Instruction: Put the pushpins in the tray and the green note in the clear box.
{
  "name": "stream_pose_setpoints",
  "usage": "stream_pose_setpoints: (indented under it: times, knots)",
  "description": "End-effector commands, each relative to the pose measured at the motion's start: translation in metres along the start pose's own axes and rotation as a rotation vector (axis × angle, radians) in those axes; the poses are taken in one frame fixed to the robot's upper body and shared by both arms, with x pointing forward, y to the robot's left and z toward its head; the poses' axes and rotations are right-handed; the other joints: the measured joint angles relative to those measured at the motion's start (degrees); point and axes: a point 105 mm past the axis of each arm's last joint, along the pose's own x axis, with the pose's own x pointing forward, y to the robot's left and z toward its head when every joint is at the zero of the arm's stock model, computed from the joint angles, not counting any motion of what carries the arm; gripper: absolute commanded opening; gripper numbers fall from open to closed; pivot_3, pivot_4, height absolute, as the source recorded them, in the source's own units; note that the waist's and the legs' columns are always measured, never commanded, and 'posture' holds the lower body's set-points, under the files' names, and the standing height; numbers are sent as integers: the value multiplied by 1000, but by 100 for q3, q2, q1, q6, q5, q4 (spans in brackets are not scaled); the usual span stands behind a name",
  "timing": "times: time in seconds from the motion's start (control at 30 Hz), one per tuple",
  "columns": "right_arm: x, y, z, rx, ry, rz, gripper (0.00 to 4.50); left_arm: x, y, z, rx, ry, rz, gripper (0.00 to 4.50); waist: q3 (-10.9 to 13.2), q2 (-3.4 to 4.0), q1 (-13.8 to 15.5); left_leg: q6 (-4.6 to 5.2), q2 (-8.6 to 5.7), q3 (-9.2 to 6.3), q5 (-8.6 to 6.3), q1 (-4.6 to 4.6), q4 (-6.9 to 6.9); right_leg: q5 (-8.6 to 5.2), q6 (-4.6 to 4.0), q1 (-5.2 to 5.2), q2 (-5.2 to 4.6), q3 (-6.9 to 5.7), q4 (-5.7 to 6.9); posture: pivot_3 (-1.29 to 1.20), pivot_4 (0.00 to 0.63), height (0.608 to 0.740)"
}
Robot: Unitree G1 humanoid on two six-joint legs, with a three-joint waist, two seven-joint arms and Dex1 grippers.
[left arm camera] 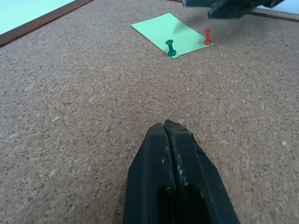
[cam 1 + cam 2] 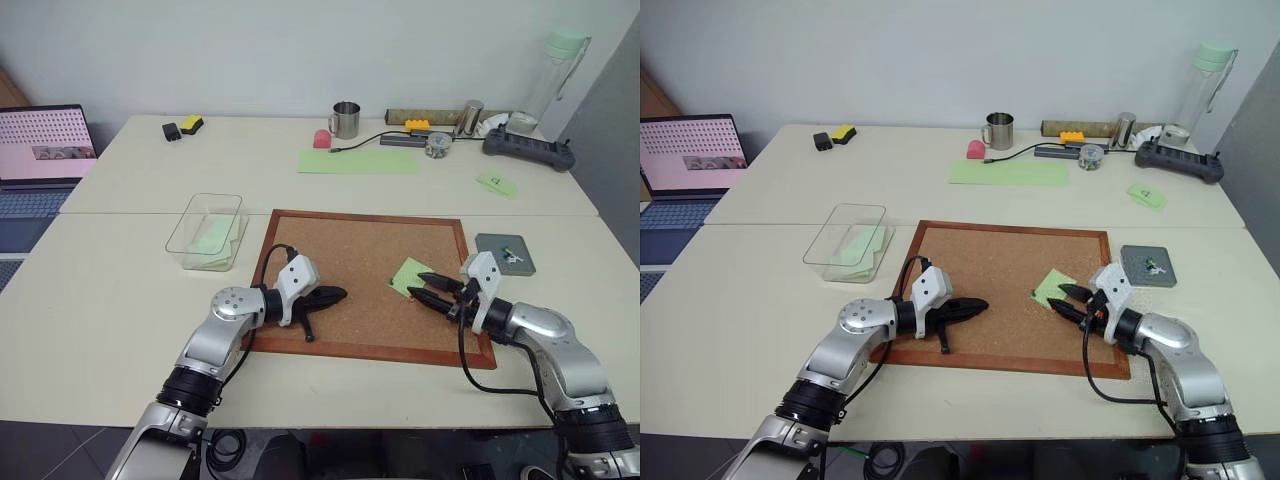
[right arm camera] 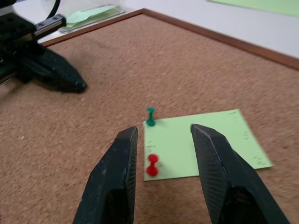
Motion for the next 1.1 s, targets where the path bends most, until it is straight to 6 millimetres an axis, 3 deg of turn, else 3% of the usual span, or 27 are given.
stream_pose_setpoints:
  times: [0.03, 0.23, 0.53, 0.73, 0.97, 1.1]
  knots:
    - [1, 5, 6, -36, -24, 15, 1845, -6, 2, -18, -38, 70, 8, 0, 0, 0, -1, 0, 0, 0, 0, 0, 0, 0, -1, 0, 0, 0, 0, 0, 150, 740]
    - [0, 10, -5, -35, 11, 33, 1845, -7, 2, -18, -35, 73, 11, 0, 0, -1, -1, 0, 0, -1, 0, 1, 0, -1, -1, 0, 2, -1, 0, 0, 150, 740]
    - [1, 7, -3, -26, 2, 22, 79, -8, 3, -18, -35, 75, 13, 0, 0, -1, -3, 1, 0, -4, 0, 1, -1, -1, -2, 0, 3, 0, 0, 0, 150, 740]
    - [-2, 2, 0, -30, -8, 7, 79, -8, 3, -18, -36, 75, 12, 0, 1, -1, -3, 1, 1, -4, -1, 1, -1, -1, -2, 0, 3, 0, 0, 0, 150, 740]
    - [-6, 2, 30, -24, -118, -9, 79, -9, 2, -19, -39, 78, 8, 0, 4, 0, -3, 2, 0, -3, -1, 0, 0, -1, -2, -1, 3, 0, 0, 0, 150, 740]
    - [-7, 7, 32, -18, -115, -6, 79, -8, 1, -20, -40, 80, 7, 0, 4, -1, -2, 2, 1, -6, -1, -1, -1, -1, -2, -1, 4, -1, 0, 0, 150, 740]
